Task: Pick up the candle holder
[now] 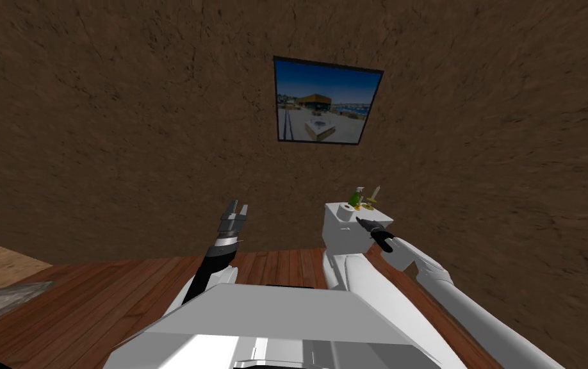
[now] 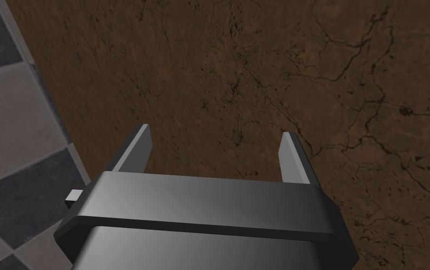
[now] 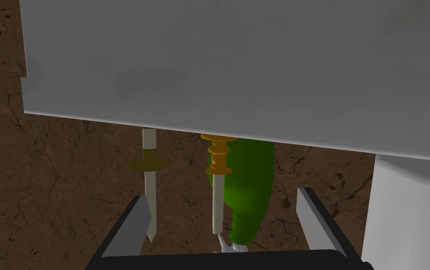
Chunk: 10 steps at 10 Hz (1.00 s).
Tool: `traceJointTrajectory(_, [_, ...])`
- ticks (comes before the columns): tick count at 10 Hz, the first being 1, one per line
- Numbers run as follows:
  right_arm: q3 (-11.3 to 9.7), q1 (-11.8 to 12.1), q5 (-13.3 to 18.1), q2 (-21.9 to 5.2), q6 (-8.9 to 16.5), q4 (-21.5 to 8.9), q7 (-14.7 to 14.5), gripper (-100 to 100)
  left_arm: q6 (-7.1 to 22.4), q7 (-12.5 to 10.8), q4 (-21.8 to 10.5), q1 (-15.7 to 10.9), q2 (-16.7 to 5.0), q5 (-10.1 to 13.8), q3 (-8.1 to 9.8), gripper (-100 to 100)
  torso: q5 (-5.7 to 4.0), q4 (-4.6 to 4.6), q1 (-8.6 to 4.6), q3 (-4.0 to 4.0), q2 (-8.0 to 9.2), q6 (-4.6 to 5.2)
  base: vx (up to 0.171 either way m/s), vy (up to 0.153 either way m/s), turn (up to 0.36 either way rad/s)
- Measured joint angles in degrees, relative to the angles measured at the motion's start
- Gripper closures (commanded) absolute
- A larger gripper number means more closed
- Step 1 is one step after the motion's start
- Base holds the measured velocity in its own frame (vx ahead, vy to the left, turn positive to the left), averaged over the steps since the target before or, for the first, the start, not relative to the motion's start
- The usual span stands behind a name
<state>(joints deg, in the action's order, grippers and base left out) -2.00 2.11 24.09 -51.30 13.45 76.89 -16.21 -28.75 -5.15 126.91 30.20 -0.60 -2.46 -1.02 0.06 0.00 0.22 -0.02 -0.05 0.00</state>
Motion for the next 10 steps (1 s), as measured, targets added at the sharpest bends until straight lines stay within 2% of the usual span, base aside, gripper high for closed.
traceJointTrajectory(1, [-0.3, -0.3, -1.7, -1.9, 1.3, 0.2, 1.2, -100, 0.0, 0.0, 0.0, 0.0, 0.0, 0.0, 0.0, 0, 0.01, 0.0, 0.01, 0.0, 0.0, 0.01, 0.002, 0.079, 0.076])
traceJointTrajectory(4, [-0.1, -2.9, -3.6, -4.3, 2.6, -3.5, 4.0, -100, 0.0, 0.0, 0.0, 0.0, 0.0, 0.0, 0.0, 0, -0.01, -0.01, -0.03, -0.03, -0.05, 0.0, 0.009, 0.065, 0.072])
traceJointTrajectory(6, [-0.1, -3.0, -5.6, -6.5, 5.2, -2.8, 5.9, -100, 0.0, 0.0, 0.0, 0.0, 0.0, 0.0, 0.0, 0, -0.01, 0.0, -0.04, -0.01, -0.01, 0.01, 0.003, 0.056, 0.056])
traceJointTrajectory(7, [-0.1, -3.6, -6.0, -7.0, 5.5, -3.8, 6.5, -100, 0.0, 0.0, 0.0, 0.0, 0.0, 0.0, 0.01, 0, -0.03, 0.0, -0.11, 0.0, 0.01, 0.04, -0.001, 0.018, -0.005])
traceJointTrajectory(8, [-0.1, -3.7, -6.0, -7.0, 5.4, -4.0, 6.6, 0, 0.0, 0.0, 0.0, 0.0, 0.0, 0.0, 0.01, 0, -0.06, 0.0, -0.21, 0.01, 0.02, 0.04, 0.0, 0.0, 0.0])
traceJointTrajectory(9, [-0.1, -3.7, -6.0, -7.0, 5.4, -4.0, 6.6, -100, 0.0, 0.0, 0.0, 0.0, 0.0, 0.0, 0.01, 0, -0.08, 0.0, -0.27, 0.01, 0.02, 0.04, -0.006, 0.026, 0.057])
traceJointTrajectory(10, [0.0, -4.3, -6.6, -7.3, 4.5, -4.9, 6.1, -100, 0.0, 0.0, 0.0, 0.0, 0.0, 0.0, 0.01, 0, -0.06, 0.0, -0.22, 0.01, 0.03, 0.02, -0.009, 0.025, 0.031])
